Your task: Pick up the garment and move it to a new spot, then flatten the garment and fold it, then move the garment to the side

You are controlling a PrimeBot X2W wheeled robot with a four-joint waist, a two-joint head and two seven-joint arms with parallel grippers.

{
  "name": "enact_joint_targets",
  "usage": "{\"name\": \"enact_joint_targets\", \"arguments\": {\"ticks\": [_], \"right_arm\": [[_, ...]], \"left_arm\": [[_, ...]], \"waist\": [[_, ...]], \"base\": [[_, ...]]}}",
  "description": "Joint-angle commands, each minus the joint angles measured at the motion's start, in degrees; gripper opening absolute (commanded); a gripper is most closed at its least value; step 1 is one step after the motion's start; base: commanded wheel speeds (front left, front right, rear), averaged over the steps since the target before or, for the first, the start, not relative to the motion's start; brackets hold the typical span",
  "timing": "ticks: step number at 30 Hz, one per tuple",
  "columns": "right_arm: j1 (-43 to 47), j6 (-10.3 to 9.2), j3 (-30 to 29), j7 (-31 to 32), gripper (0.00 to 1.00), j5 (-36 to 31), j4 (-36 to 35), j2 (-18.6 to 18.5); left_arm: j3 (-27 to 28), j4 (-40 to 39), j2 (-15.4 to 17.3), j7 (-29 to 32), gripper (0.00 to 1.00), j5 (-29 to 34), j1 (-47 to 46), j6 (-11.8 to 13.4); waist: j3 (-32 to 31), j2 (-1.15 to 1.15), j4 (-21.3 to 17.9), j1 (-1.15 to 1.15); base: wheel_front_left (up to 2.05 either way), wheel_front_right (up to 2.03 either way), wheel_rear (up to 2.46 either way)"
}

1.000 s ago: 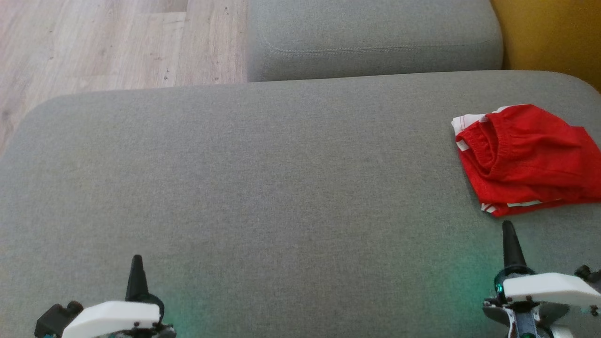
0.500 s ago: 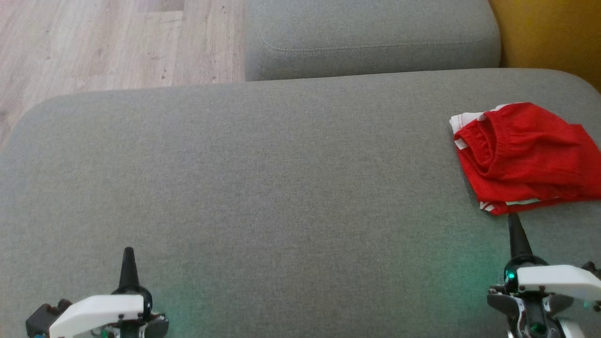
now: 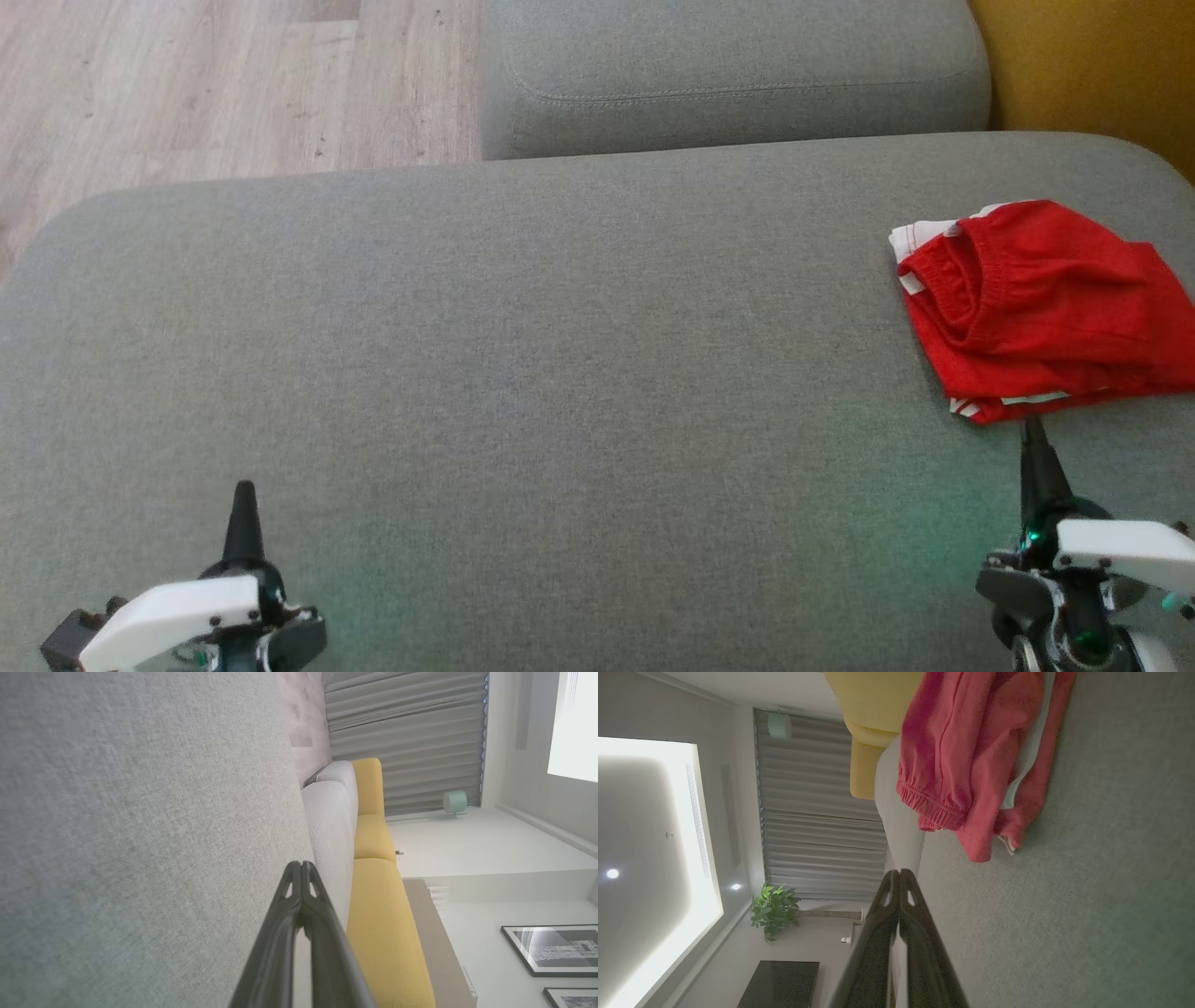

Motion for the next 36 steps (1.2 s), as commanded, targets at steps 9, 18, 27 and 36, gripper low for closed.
{"name": "enact_joint_targets", "arguments": {"ticks": [9,18,27,36], "right_arm": [[-4.27,0.38,-0.05,1.63,0.0,7.0,-2.44,-1.17],[-4.72,0.4,-0.58,2.47,0.0,10.42,-2.52,-1.1],[-4.73,0.4,-0.76,2.62,0.0,10.27,-2.51,-0.97],[-4.74,0.4,-0.91,2.74,0.0,10.14,-2.5,-0.87]], "left_arm": [[4.33,-2.16,-0.27,1.91,0.0,-5.23,-4.33,-1.59],[5.46,-2.25,-0.6,2.81,0.0,-7.84,-4.86,-2.18],[5.5,-2.25,-0.63,2.85,0.0,-7.8,-4.87,-2.18],[5.54,-2.25,-0.65,2.88,0.0,-7.77,-4.87,-2.18]], "waist": [[0.1,0.0,-0.27,0.0],[0.15,0.0,-0.43,0.0],[0.15,0.0,-0.43,0.0],[0.15,0.0,-0.43,0.0]], "base": [[0.0,0.0,0.0],[0.0,0.0,0.0],[0.0,0.0,0.0],[0.0,0.0,0.0]]}}
